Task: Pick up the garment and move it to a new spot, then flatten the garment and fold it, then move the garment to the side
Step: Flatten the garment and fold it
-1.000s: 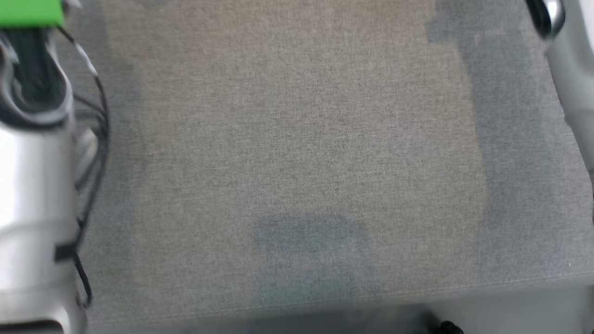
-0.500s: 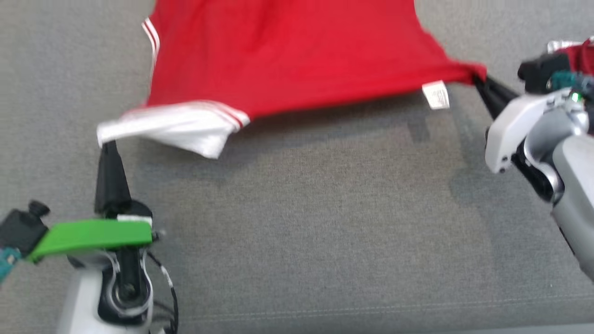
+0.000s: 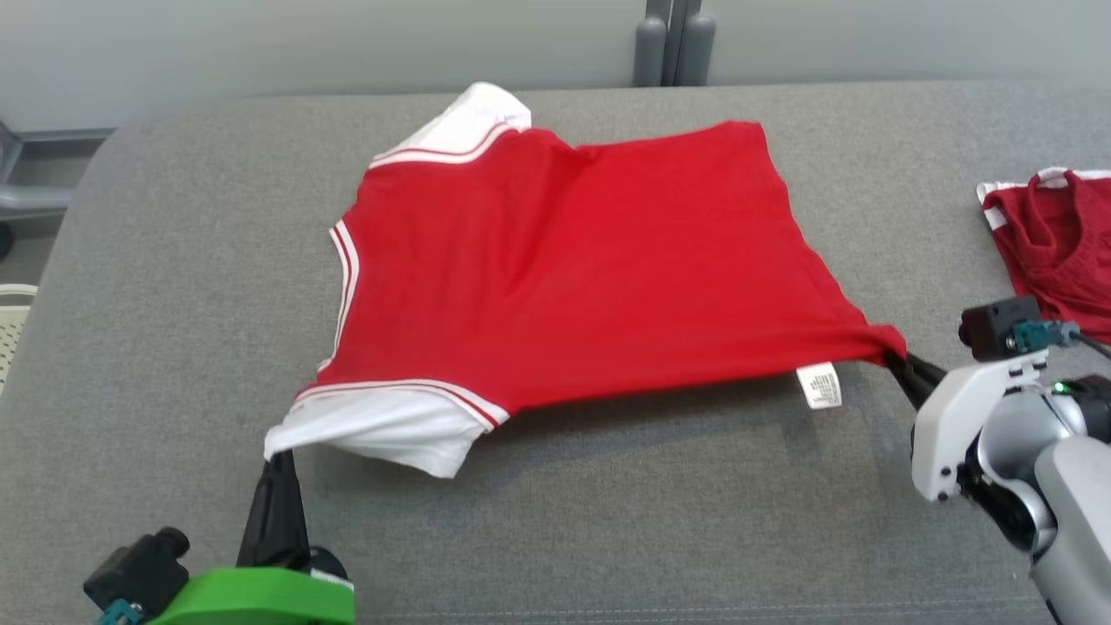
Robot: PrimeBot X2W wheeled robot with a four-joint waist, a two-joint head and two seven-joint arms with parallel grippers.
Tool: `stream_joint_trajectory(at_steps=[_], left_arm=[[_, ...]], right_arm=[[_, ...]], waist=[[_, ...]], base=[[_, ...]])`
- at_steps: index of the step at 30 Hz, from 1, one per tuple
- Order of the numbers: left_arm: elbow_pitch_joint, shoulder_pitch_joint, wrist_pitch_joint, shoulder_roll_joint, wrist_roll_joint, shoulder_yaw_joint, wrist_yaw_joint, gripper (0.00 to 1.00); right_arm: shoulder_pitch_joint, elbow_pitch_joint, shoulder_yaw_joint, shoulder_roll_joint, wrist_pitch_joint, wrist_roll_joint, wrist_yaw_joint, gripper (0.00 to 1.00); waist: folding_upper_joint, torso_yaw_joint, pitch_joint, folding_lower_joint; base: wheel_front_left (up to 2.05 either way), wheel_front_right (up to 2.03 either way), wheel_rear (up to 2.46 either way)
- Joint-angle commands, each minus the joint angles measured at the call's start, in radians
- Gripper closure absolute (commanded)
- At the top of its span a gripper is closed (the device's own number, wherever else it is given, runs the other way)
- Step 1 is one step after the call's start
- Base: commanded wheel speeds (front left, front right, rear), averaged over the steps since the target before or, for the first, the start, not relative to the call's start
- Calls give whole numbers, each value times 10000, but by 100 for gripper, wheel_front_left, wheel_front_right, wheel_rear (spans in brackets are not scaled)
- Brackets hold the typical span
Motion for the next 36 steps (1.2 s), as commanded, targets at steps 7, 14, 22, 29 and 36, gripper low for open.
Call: stream_joint_trajectory(at_steps=[7,14,22,29,36], left_arm=[[45,740,142,560,1001,-457,558,100],[-115,1198,615,941,1229,-564,952,100],[-847,1866,1655,1559,1476,-720,1789,100],[-1083,895,2044,1347,1255,-877,1606,100],[-114,-876,2513,1157,1444,-1197,1443,100]], right_arm=[[1898,-1280,-1191,405,1200,-598,-20,100],[3415,-2712,-2176,1066,2083,-1084,-20,100],[4666,-4251,-2614,1529,3083,-1269,-18,100],[4128,-4407,-2547,1895,2574,-1031,-17,100],[3139,-3750,-2303,1913,2179,-906,-17,100]], waist=[[-1,172,-516,1],[-1,153,-568,1],[-1,-5,-522,1],[-1,-113,-330,1],[-1,-114,-37,1]], base=[[0,0,0],[0,0,0],[0,0,0],[0,0,0],[0,0,0]])
